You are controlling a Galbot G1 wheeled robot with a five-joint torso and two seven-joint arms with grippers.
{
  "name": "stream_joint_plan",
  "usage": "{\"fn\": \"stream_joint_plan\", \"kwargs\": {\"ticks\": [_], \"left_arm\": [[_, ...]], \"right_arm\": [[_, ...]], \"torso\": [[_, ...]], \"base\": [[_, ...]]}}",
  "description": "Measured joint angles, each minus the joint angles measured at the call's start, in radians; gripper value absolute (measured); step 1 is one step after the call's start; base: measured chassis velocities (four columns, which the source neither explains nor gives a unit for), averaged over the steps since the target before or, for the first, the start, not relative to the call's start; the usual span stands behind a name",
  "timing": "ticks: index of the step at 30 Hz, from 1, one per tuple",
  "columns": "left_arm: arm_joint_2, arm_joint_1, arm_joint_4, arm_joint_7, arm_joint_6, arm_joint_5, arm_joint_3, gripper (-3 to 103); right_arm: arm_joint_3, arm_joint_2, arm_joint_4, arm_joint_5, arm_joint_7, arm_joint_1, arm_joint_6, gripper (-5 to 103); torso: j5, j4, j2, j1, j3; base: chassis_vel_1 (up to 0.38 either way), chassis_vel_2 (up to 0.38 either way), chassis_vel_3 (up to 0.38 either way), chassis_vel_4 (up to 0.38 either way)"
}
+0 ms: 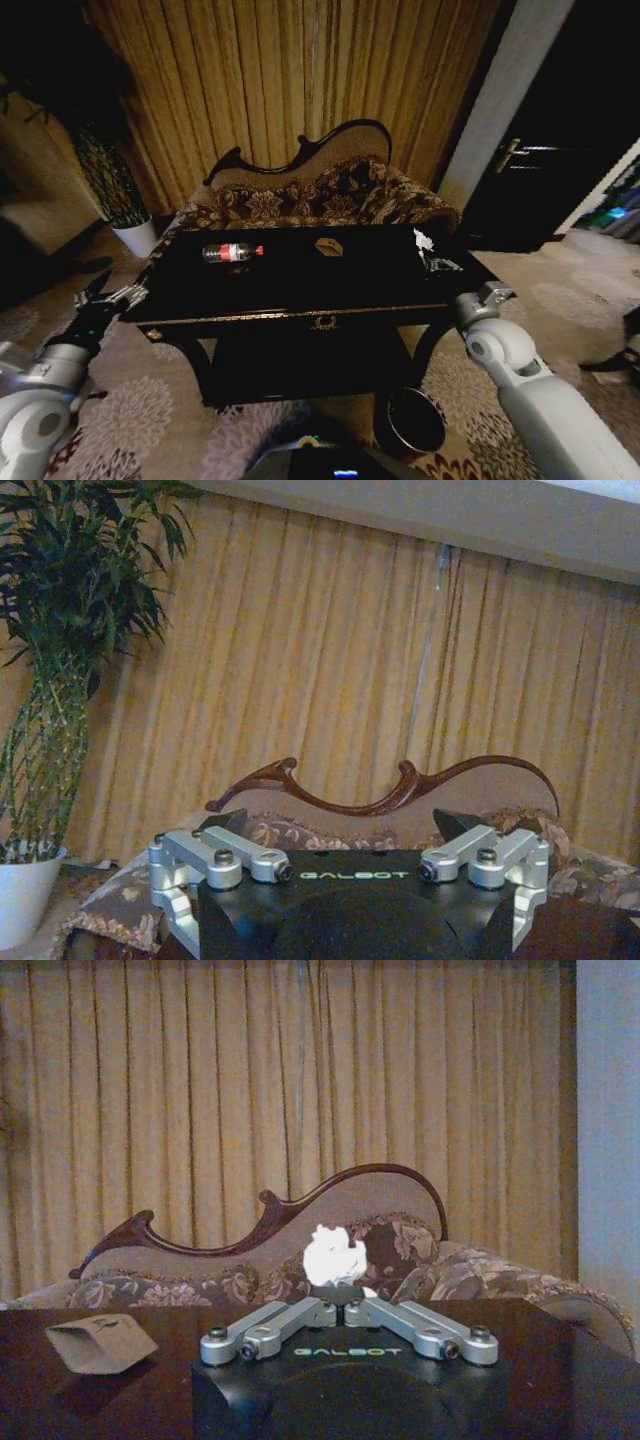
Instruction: Move to the front of the table and place the trash on the table into the trash bin.
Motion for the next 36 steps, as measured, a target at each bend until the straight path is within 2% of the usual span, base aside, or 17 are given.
{"fn": "stream_joint_plan", "kwargs": {"ticks": [28,36], "left_arm": [[-0.004,-0.002,-0.003,0.002,0.001,0.003,0.005,100],[-0.006,-0.002,-0.003,0.002,0.001,0.004,0.005,100]], "right_arm": [[-0.008,0.031,-0.012,-0.008,0.013,-0.012,0.002,0],[-0.026,0.054,-0.040,-0.031,-0.006,-0.015,0.019,0]], "torso": [[0.0001,0.0000,0.000,0.000,0.000],[-0.0001,0.0000,0.000,-0.001,0.000]], "base": [[0.128,-0.128,-0.128,0.131],[0.155,-0.155,-0.138,0.152]]}}
